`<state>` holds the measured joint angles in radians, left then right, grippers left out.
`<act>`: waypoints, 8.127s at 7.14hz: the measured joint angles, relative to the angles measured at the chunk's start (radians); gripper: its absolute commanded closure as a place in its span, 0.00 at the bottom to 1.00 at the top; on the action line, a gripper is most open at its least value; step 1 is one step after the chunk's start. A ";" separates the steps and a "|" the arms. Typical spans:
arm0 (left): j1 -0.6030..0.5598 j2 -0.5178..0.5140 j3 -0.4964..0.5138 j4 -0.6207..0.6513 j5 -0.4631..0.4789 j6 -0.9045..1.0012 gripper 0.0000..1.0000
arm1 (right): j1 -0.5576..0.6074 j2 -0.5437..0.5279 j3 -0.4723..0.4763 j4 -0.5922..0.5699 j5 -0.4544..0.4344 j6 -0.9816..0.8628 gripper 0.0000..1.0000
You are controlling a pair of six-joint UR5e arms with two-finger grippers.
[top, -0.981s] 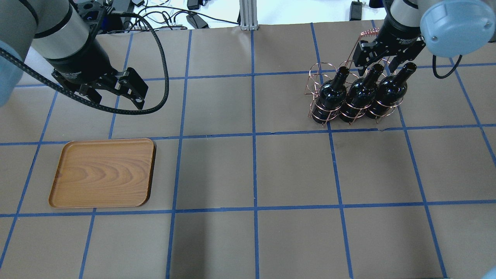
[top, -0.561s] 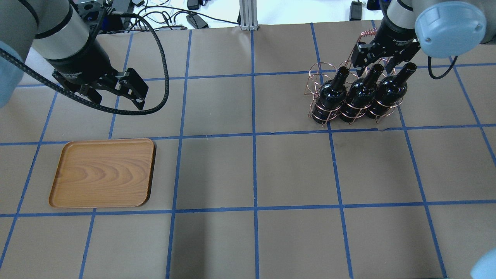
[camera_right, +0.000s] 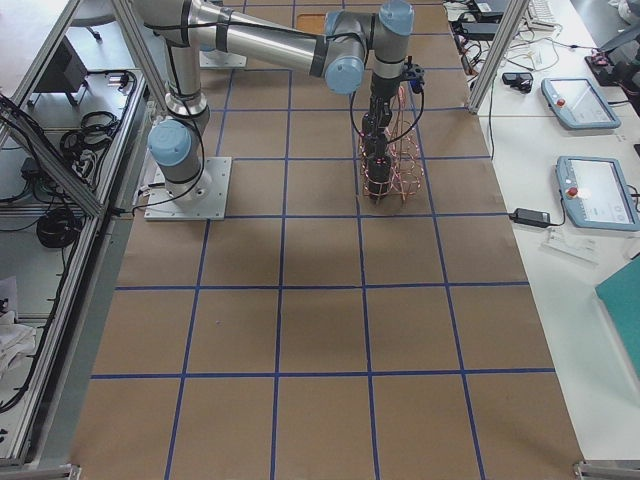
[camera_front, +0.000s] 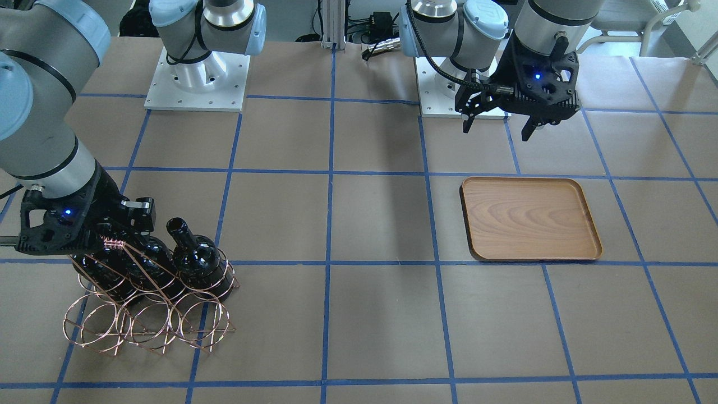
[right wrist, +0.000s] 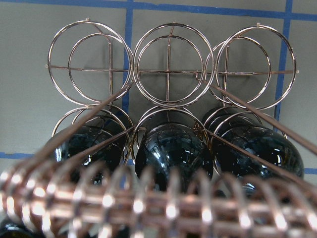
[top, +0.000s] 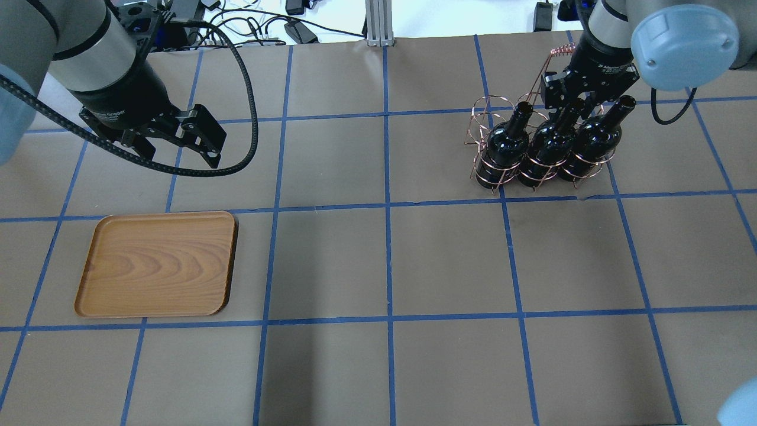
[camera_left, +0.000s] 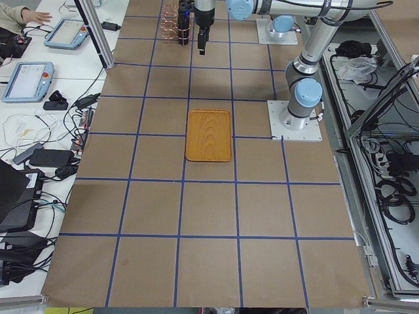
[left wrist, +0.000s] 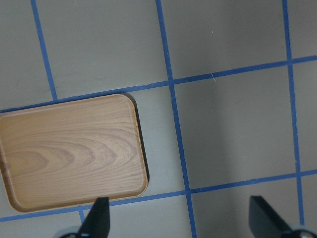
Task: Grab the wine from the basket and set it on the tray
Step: 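Grasp the middle dark wine bottle by its neck with the right gripper and lift it, then carry the bottle with the right arm across toward the tray and stand it upright, then release the bottle and raise the right gripper while the left arm approaches, then lower the left gripper onto the standing bottle's neck and close it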
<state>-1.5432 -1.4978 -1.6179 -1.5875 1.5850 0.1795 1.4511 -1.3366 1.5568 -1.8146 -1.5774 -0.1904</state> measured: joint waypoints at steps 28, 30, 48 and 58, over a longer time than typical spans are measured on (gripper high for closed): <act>0.316 -0.001 -0.013 -0.008 0.043 0.236 0.00 | 0.716 0.197 -0.292 -0.013 0.030 1.323 1.00; 0.316 -0.006 -0.016 -0.005 0.057 0.235 0.00 | 0.719 0.250 -0.363 -0.016 0.061 1.356 0.99; 0.227 -0.021 -0.003 0.015 0.043 0.096 0.00 | 0.635 0.090 -0.310 0.187 0.015 1.014 0.00; -0.088 -0.193 -0.066 0.196 -0.047 -0.165 0.12 | 0.173 -0.198 -0.201 0.360 -0.012 0.172 0.00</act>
<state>-1.6316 -1.6903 -1.6842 -1.3910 1.5384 0.0140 1.6246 -1.5346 1.3557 -1.4550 -1.5893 -0.0183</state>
